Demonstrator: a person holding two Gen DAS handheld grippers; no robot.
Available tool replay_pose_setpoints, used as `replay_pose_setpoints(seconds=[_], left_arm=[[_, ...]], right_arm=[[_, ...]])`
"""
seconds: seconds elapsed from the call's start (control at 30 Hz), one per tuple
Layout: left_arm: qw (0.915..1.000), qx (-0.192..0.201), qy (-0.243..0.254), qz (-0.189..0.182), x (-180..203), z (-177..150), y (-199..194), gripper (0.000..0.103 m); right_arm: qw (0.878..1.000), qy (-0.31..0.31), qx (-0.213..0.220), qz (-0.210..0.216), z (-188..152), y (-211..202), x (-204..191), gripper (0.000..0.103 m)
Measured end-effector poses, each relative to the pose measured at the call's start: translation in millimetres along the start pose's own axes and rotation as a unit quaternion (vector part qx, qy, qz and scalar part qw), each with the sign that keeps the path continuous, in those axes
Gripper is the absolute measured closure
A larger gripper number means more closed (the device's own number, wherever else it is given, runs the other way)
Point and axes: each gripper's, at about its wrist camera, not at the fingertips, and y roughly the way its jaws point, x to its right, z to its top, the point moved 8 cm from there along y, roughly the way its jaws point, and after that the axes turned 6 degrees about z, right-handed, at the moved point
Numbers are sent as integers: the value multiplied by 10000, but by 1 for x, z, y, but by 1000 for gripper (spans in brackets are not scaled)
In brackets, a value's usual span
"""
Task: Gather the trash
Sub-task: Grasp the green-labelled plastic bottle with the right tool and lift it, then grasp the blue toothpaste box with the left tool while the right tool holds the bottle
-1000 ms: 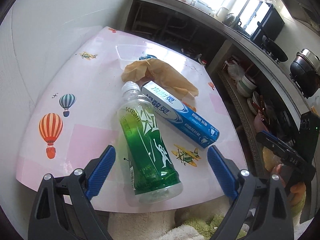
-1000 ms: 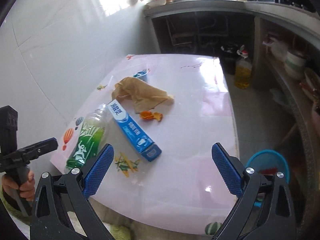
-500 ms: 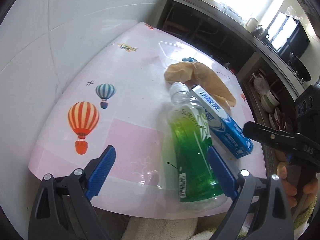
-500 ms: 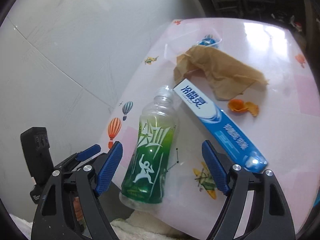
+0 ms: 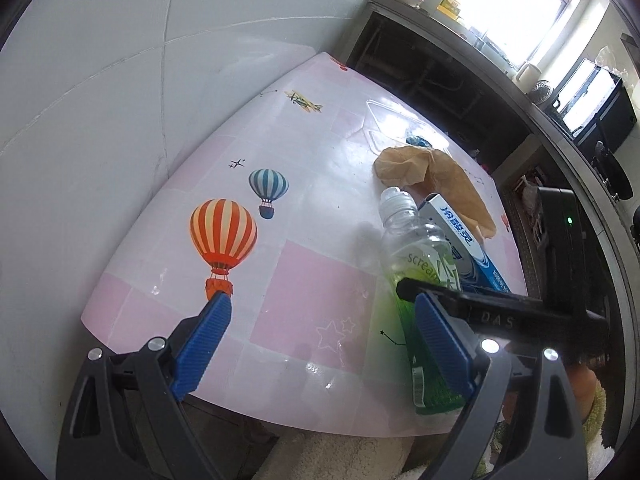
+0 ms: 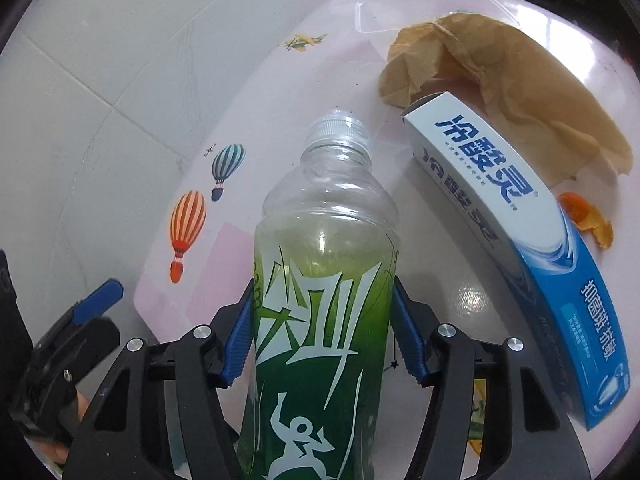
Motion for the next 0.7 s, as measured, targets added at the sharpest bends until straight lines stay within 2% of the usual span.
replay_pose_setpoints(seconds=[0.17,0.3,0.4,0.53,0.67,0.7], left_arm=[[9997,-89,133,-161,16,5,5,12],[9981,-209,374,-434,47,9,16,12],[9946,-420,518,-791,83,10,30,12],[9871,-682,562,-1338,136,12,48,12],[9832,-847,513,-1532,177,17,67,12],[9844,-887,437,-1458,184,18,75,12]], right_arm=[[9942,-1027,-303,-40,-56,-20,-6,46],[9884,-1418,-491,-237,-104,-45,4,46],[9898,-1225,-521,-508,-130,-66,24,47],[9936,-653,-402,-831,-158,-94,53,47],[9942,-11,-178,-1063,-182,-113,73,47],[9932,159,-92,-1151,-186,-118,78,47]])
